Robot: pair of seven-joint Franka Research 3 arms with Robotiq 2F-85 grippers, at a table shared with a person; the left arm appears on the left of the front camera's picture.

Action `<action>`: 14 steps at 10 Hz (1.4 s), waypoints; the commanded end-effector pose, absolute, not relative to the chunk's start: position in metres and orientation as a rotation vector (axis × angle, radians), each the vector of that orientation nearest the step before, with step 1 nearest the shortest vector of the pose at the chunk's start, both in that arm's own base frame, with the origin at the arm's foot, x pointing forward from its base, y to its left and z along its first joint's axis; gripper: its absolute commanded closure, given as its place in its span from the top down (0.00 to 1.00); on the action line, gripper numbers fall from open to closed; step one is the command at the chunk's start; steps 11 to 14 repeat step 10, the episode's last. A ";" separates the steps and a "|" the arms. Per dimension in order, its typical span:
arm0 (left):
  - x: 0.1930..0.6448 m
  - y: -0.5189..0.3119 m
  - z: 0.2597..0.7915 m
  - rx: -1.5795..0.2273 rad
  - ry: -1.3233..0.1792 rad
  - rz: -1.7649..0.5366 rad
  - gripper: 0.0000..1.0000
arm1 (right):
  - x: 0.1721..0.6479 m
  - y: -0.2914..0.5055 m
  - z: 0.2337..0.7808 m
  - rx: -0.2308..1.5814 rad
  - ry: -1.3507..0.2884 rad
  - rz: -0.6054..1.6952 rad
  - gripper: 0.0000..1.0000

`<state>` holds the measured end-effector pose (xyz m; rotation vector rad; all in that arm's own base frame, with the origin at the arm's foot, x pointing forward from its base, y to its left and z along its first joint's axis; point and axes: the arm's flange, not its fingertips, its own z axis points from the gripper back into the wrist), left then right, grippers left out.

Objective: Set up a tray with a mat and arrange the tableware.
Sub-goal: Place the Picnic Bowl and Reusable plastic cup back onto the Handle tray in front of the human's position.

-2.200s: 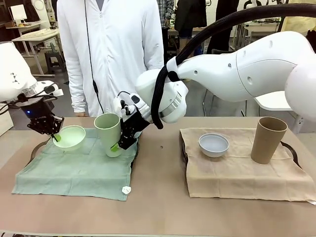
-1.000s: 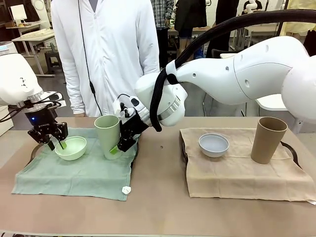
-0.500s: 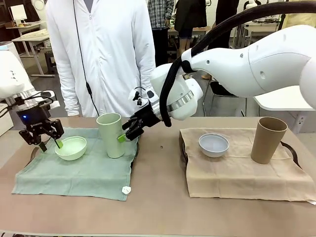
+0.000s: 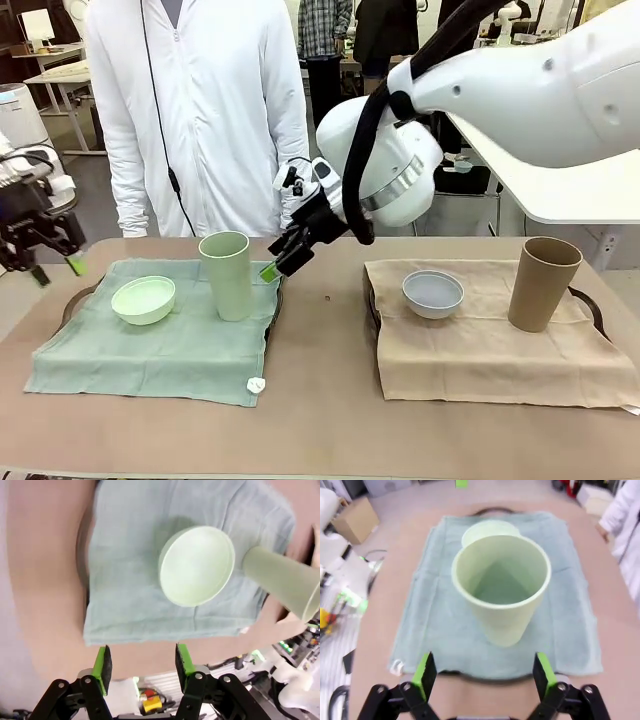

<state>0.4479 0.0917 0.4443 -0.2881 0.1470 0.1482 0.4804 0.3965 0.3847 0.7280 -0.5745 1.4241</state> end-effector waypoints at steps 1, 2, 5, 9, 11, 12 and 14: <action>0.420 0.100 0.493 -0.231 0.186 0.148 0.67 | 0.440 0.380 0.441 0.581 -0.412 1.379 1.00; 0.406 0.099 0.515 -0.220 0.176 0.100 0.67 | 0.422 0.379 0.464 0.524 -0.341 1.305 1.00; 0.433 0.100 0.469 -0.265 0.158 0.150 0.67 | 0.416 0.373 0.462 0.509 -0.391 1.302 1.00; 0.433 0.100 0.469 -0.265 0.158 0.150 0.67 | 0.416 0.373 0.462 0.509 -0.391 1.302 1.00; 0.433 0.100 0.469 -0.265 0.158 0.150 0.67 | 0.416 0.373 0.462 0.509 -0.391 1.302 1.00; 0.433 0.100 0.469 -0.265 0.158 0.150 0.67 | 0.416 0.373 0.462 0.509 -0.391 1.302 1.00; 0.433 0.100 0.469 -0.265 0.158 0.150 0.67 | 0.416 0.373 0.462 0.509 -0.391 1.302 1.00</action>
